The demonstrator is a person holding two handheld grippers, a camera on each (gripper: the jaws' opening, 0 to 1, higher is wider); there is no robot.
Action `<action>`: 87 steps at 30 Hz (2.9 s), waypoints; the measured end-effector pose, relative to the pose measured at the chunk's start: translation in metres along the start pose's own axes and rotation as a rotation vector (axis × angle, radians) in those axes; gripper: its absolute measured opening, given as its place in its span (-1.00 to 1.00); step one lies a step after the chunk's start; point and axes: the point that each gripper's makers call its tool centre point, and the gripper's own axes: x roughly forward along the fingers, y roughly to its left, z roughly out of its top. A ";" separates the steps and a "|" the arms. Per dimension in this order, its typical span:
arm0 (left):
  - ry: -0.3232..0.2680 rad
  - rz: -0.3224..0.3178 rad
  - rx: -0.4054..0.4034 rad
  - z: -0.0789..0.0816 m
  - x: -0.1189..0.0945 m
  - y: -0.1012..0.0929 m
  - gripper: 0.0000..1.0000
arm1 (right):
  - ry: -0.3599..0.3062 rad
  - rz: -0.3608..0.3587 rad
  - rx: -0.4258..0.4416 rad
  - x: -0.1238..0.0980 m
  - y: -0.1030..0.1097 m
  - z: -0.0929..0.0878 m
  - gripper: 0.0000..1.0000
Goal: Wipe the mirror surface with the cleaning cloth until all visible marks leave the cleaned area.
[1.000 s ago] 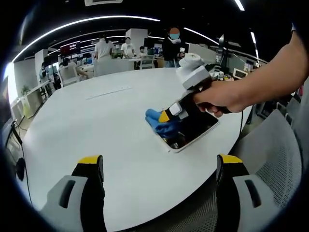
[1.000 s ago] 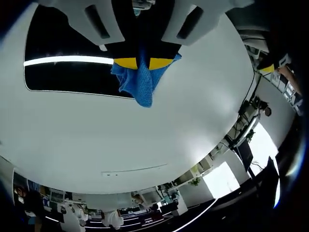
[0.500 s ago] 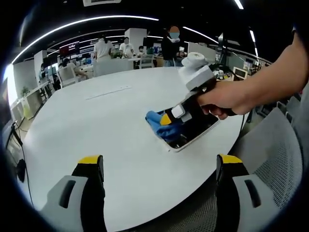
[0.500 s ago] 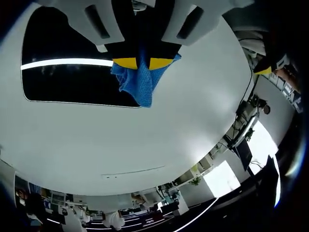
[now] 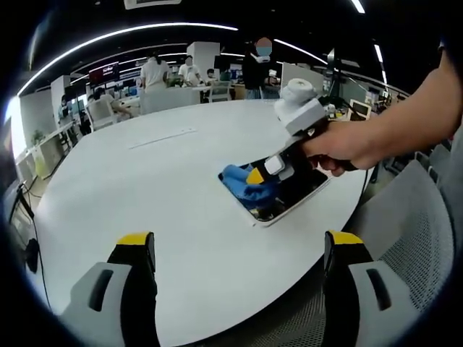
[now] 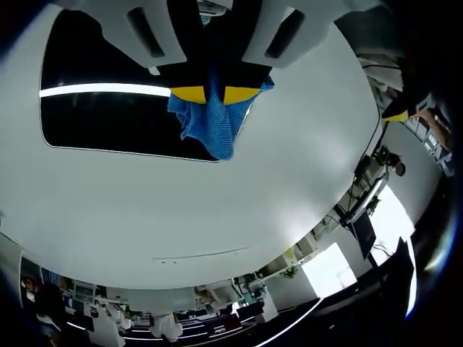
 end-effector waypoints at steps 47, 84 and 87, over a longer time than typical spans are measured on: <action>-0.025 -0.044 -0.045 0.007 -0.001 -0.009 0.98 | -0.019 -0.125 0.044 -0.065 -0.134 -0.019 -0.98; -0.010 -0.037 -0.022 0.002 0.000 -0.010 0.96 | -0.040 -0.194 0.039 -0.077 -0.152 -0.028 -0.98; -0.004 -0.038 -0.022 0.001 0.000 -0.010 0.96 | -0.033 -0.204 0.044 -0.078 -0.151 -0.029 -0.98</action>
